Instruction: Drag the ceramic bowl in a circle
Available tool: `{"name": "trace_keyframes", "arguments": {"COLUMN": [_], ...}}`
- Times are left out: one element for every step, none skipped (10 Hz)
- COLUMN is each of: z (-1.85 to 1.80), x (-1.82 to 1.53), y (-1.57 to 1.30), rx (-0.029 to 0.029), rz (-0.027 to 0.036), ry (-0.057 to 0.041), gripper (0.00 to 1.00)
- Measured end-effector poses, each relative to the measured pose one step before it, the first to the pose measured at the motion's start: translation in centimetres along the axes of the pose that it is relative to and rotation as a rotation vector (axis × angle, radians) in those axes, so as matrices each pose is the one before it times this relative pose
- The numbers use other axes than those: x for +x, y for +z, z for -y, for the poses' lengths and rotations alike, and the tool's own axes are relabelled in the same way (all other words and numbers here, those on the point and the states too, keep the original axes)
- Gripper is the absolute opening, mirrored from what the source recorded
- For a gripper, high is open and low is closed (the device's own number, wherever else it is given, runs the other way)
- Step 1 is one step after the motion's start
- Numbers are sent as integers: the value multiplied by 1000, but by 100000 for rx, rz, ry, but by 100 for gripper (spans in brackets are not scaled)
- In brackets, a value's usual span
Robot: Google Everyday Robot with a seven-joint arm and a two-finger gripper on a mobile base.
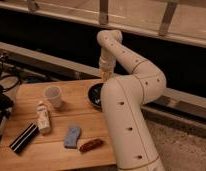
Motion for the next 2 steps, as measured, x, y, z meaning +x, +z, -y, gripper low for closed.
{"name": "trace_keyframes", "arguments": {"z": [97, -694], "x": [429, 86], "y": [115, 98], "rx": [641, 287], "rz": [-1140, 102], "ry": [-912, -957], "gripper": [19, 11]}}
